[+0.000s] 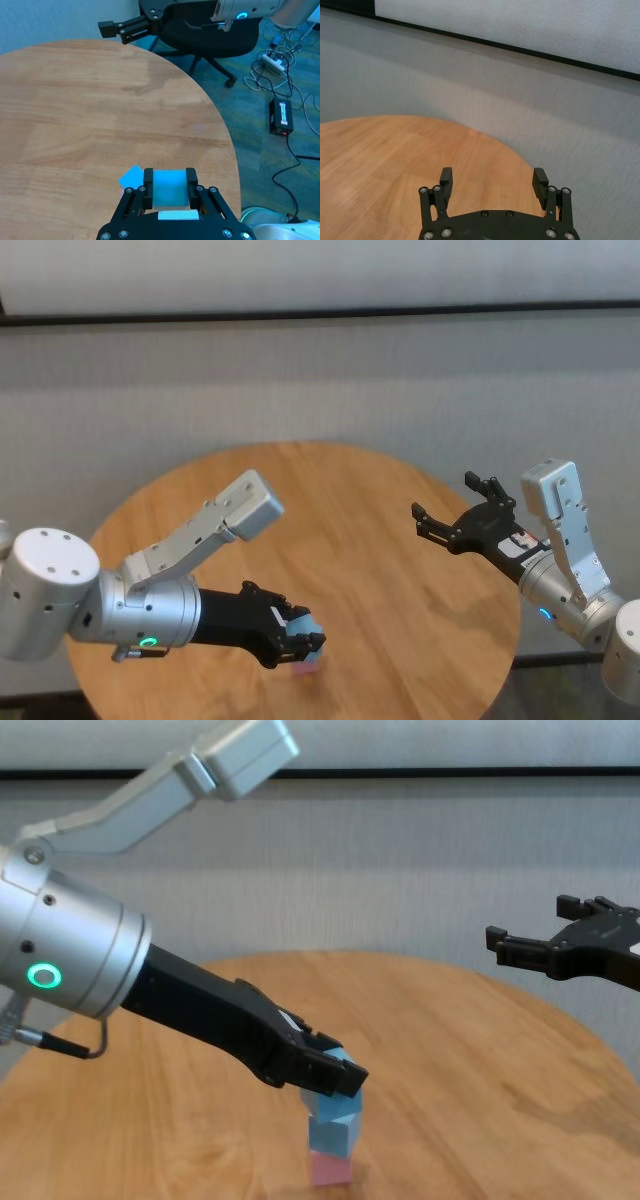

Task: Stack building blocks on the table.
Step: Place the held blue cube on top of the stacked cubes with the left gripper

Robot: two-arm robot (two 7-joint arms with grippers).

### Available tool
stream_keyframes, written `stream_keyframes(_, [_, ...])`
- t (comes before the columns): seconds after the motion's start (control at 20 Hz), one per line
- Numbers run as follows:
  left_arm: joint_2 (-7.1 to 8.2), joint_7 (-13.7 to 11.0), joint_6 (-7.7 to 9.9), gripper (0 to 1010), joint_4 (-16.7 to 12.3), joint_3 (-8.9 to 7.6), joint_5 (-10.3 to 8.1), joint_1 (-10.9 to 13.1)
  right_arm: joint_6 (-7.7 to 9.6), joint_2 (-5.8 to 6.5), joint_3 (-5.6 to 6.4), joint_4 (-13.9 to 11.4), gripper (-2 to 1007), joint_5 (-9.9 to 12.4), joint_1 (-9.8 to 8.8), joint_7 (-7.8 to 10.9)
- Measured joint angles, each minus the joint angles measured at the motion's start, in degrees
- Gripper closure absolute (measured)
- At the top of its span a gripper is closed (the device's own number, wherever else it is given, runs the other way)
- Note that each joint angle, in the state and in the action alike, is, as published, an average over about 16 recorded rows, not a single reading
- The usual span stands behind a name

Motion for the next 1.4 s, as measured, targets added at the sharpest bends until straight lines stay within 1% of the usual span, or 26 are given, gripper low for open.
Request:
stream_keyframes(0.3, [-0.76,-0.4,-0.96,620,2.0,2.30,0.84,-2.1,0.00,0.00,0.00,0.0,0,0.0,0.00,0.00])
stream_keyframes(0.65, [-1.70,-0.4,-2.23,620,4.5,3.96,1.28,-4.2,0.00,0.00,0.00,0.0,1,0.0,0.00,0.00])
stream_keyframes(1.05, [-2.74,-0.2,-3.20,620,7.1,5.18,0.81,-5.8,0.00,0.00,0.00,0.0,1,0.0,0.00,0.00])
stream_keyframes(1.4, [-3.28,0.1,-3.57,619,8.6,6.14,-0.04,-6.4,0.00,0.00,0.00,0.0,1,0.0,0.00,0.00])
